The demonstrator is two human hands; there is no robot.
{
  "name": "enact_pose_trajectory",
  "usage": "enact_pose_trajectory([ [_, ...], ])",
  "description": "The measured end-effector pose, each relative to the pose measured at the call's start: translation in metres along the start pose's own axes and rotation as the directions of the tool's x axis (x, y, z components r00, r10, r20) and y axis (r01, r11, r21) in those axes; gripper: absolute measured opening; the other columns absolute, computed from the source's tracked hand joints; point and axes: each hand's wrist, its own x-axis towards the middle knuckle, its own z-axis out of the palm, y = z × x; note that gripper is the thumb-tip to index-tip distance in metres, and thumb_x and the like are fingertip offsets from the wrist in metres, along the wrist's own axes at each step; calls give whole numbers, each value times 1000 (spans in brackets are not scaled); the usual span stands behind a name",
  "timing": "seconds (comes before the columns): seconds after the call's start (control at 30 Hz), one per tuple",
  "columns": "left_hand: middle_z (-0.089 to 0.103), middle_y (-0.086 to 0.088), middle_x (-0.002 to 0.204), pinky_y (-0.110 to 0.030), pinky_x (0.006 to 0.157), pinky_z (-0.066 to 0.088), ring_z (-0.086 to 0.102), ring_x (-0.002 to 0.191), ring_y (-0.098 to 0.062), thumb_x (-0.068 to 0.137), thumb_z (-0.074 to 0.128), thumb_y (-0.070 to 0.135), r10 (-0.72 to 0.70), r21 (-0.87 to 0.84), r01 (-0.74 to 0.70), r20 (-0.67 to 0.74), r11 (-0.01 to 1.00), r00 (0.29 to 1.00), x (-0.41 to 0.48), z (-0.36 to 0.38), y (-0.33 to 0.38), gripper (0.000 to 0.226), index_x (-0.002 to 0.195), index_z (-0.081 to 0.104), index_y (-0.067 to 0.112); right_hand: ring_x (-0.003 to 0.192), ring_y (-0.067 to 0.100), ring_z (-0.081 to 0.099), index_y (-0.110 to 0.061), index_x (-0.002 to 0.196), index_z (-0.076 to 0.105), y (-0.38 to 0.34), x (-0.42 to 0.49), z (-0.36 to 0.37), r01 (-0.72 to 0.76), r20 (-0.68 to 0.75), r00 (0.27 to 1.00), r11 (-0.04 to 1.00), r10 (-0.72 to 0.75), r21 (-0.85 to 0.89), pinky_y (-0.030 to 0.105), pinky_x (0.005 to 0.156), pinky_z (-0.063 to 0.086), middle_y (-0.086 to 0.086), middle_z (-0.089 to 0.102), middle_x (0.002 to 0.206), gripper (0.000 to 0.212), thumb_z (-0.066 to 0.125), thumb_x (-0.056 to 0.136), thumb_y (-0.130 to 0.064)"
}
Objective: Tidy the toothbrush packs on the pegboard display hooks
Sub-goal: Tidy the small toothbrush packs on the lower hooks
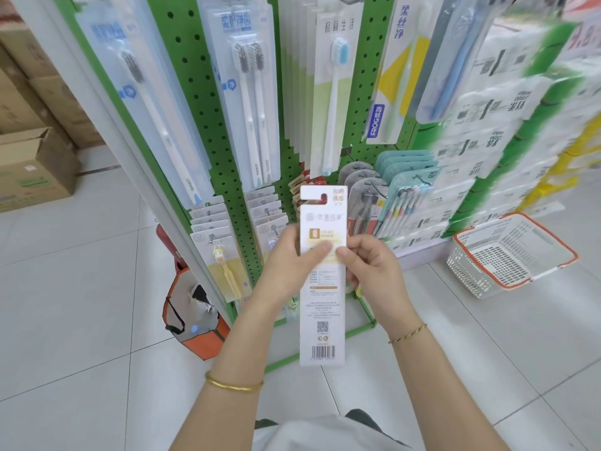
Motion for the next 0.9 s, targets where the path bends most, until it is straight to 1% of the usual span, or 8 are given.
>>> enact_pose_trajectory([
  [0.13,66,13,115,-33,92,51,62,105,-6,85,70,17,-75,184,16,318,983,945,-5,4,-18,37,118,58,29,45,8,43,-6,86,60,-5,6,-6,16,-144,990,998,-6,63,20,43,37,-5,61,58,8,56,91,-2],
  [0.23,66,6,119,-36,98,48,61,107,-13,86,69,16,-213,358,52,428,932,878,-8,6,-30,36,120,62,25,44,6,41,-10,82,59,-5,10,-12,42,-229,973,996,-22,84,20,42,36,-8,59,56,13,56,92,-2],
  [0.37,65,-2,119,-37,81,58,64,101,-21,88,65,5,-301,256,199,465,946,833,-14,6,-40,35,121,59,14,47,8,42,-10,80,57,-3,9,-17,36,-275,962,991,1,128,22,45,37,-5,59,59,15,55,92,-2],
  [0.53,66,-9,113,-34,75,59,66,94,-24,85,63,-6,-308,232,211,559,950,770,-15,0,-47,37,120,59,7,82,19,65,-12,79,58,3,5,-24,-94,12,995,902,99,421,32,72,51,4,71,93,14,70,82,-18],
  [0.67,68,-5,104,-30,70,58,67,89,-19,83,65,-7,-311,170,266,649,949,694,-17,-2,-50,36,115,59,9,122,35,47,-12,126,50,14,4,-19,-317,350,934,611,70,725,54,109,27,16,49,134,55,66,82,-41],
  [0.73,68,-3,103,-30,70,57,68,90,-18,83,66,-5,-314,136,304,668,943,675,-18,-2,-52,37,115,59,11,127,38,44,-13,142,40,20,2,-11,-373,420,906,559,48,741,57,110,23,17,46,141,67,59,86,-45],
  [0.83,69,0,103,-29,70,56,67,92,-18,84,67,0,-319,97,343,660,934,681,-21,-5,-57,36,116,58,15,119,32,55,-15,144,38,25,3,-4,-405,448,893,508,41,760,53,107,37,14,51,137,78,70,80,-44],
  [0.9,67,-2,104,-26,67,55,66,91,-17,86,66,2,-332,65,375,622,925,709,-23,-8,-61,36,118,55,13,109,27,58,-13,147,30,25,6,-3,-359,407,912,562,43,745,50,101,42,12,51,134,92,76,74,-45],
])
